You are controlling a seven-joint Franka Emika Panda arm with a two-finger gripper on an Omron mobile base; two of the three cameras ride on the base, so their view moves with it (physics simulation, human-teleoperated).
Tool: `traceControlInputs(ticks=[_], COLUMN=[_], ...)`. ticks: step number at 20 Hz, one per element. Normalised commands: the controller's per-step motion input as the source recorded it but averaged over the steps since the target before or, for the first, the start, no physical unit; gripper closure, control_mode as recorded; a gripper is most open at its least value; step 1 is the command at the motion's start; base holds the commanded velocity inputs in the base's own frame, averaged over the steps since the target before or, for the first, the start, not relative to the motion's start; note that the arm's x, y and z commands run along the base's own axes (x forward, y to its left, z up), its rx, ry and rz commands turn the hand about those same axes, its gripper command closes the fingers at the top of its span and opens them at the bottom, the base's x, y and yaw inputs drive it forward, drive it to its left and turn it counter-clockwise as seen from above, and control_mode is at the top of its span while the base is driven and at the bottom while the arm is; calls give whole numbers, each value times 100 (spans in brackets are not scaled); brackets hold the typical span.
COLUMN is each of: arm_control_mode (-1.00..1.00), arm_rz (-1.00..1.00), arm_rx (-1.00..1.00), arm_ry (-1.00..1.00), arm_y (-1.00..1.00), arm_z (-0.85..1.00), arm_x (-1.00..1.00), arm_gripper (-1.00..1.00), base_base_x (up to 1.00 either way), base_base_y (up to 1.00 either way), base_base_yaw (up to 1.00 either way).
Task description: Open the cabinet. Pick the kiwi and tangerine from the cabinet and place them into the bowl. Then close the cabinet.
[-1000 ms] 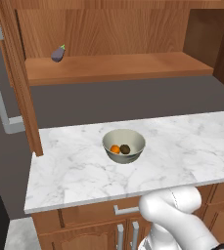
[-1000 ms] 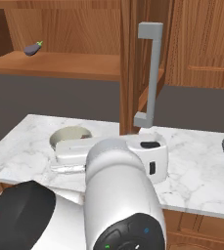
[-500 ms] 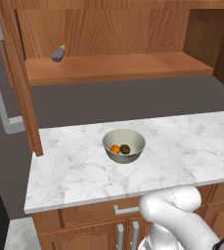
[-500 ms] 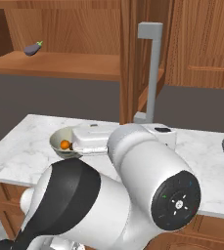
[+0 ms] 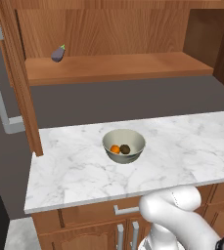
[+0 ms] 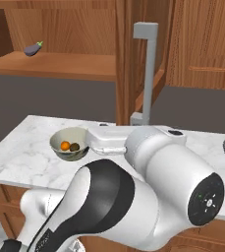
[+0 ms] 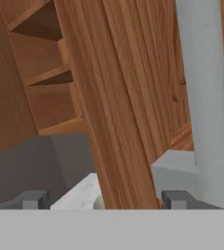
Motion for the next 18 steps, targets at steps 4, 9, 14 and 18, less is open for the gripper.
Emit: traceControlInputs(ticks=[4, 9, 14, 18], arm_control_mode=[-100, -100, -100, -100], arm_rz=[0, -4, -14, -14], arm_rx=[0, 4, 5, 8], arm_ry=[0, -1, -2, 0], arm_y=[0, 52, 100, 100], arm_z=[-2, -14, -28, -33], arm_x=[28, 72, 90, 98], arm_gripper=[-100, -100, -100, -100], base_base_x=[0, 0, 0, 0], base_base_y=[0, 0, 0, 0], base_base_yaw=[0, 0, 0, 0])
